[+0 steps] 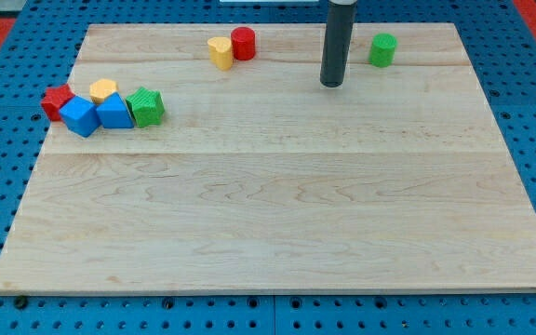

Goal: Move the green star closer to green circle

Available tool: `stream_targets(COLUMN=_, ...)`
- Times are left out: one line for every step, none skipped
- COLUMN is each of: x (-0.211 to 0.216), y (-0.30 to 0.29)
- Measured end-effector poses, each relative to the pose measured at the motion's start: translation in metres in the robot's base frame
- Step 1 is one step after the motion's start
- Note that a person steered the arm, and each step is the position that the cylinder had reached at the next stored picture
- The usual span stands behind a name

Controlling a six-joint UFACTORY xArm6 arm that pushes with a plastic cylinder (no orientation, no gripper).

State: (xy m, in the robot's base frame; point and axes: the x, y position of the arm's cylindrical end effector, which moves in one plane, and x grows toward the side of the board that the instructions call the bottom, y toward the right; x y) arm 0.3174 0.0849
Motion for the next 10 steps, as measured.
stream_targets(x=-0.002, y=0.007)
stream_targets(x=-0.041, y=0.030)
stream_targets(x=-0.038, y=0.039)
stream_targets(x=-0.032, y=0.018)
stream_targets(x=-0.025, y=-0.024)
stream_targets(x=-0.025, y=-0.035)
stream_targets(x=-0.022, y=-0.047)
stream_targets(x=0.032, y=-0.102)
stream_targets(x=0.075, y=-0.185)
stream_targets(x=0.105, y=-0.213)
